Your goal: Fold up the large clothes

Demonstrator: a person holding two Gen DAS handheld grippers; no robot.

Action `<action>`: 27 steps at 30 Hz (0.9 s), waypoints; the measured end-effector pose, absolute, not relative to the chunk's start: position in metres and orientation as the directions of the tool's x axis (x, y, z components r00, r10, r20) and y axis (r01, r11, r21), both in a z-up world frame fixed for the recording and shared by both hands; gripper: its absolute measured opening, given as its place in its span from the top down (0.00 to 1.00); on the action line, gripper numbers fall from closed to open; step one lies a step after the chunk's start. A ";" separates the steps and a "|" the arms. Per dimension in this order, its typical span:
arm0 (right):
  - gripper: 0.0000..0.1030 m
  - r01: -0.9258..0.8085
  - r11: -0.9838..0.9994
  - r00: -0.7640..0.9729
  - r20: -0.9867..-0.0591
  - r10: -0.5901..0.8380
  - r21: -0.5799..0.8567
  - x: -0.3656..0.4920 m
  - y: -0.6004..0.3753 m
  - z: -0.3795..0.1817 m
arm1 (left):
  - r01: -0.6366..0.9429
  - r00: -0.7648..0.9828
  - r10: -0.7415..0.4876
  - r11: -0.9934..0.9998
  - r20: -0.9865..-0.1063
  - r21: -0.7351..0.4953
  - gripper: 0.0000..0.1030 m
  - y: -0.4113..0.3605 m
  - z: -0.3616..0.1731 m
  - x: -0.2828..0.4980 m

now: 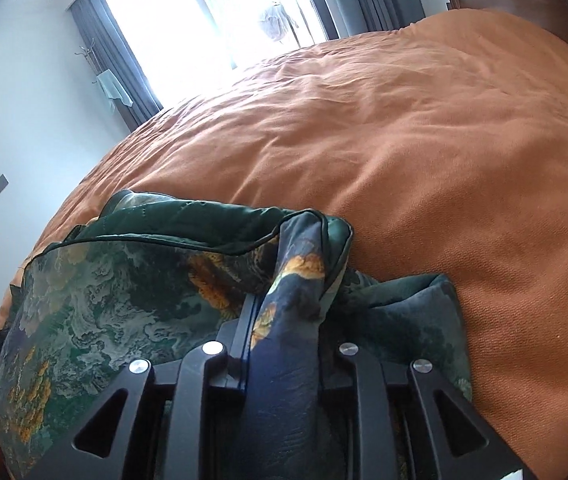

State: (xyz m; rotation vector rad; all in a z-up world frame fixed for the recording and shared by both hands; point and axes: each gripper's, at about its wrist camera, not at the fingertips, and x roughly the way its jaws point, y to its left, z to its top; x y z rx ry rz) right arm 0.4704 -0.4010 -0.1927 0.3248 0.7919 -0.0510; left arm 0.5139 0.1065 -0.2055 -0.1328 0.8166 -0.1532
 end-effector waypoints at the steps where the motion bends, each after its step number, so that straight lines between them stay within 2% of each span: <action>1: 0.75 0.170 0.957 0.693 -0.719 0.054 0.236 0.470 -0.398 -0.186 | 0.074 0.686 -0.136 0.990 -0.715 -0.117 0.22 0.101 -0.194 0.506; 2: 0.72 0.174 0.964 0.680 -0.733 0.031 0.202 0.470 -0.394 -0.178 | 0.070 0.706 -0.104 0.995 -0.701 -0.077 0.08 0.098 -0.184 0.497; 3: 0.53 0.185 0.971 0.667 -0.745 -0.012 0.150 0.467 -0.390 -0.167 | 0.079 0.732 -0.088 0.996 -0.675 -0.045 0.06 0.093 -0.171 0.484; 4: 0.24 0.190 0.975 0.667 -0.744 -0.045 0.112 0.462 -0.384 -0.155 | 0.087 0.743 -0.082 0.996 -0.664 -0.026 0.06 0.089 -0.163 0.475; 5: 0.13 0.185 0.979 0.678 -0.733 -0.060 0.091 0.454 -0.380 -0.142 | 0.097 0.746 -0.080 0.995 -0.661 -0.011 0.06 0.084 -0.152 0.464; 6: 0.09 0.179 0.980 0.701 -0.710 -0.067 0.084 0.443 -0.375 -0.127 | 0.100 0.749 -0.076 0.995 -0.658 -0.001 0.06 0.079 -0.141 0.452; 9: 0.09 0.137 0.987 0.748 -0.662 -0.045 0.087 0.403 -0.355 -0.092 | 0.115 0.762 -0.098 0.993 -0.640 -0.016 0.05 0.063 -0.112 0.418; 12: 0.09 0.089 0.994 0.755 -0.656 -0.023 0.067 0.368 -0.331 -0.075 | 0.135 0.764 -0.130 0.990 -0.632 -0.041 0.04 0.050 -0.094 0.393; 23: 0.09 -0.006 1.000 0.756 -0.654 0.003 -0.004 0.302 -0.275 -0.075 | 0.161 0.766 -0.135 0.987 -0.628 -0.016 0.04 0.005 -0.063 0.363; 27: 0.09 0.038 0.996 0.746 -0.661 -0.084 -0.084 0.297 -0.267 -0.073 | 0.166 0.740 -0.138 0.986 -0.658 -0.020 0.04 -0.005 -0.074 0.368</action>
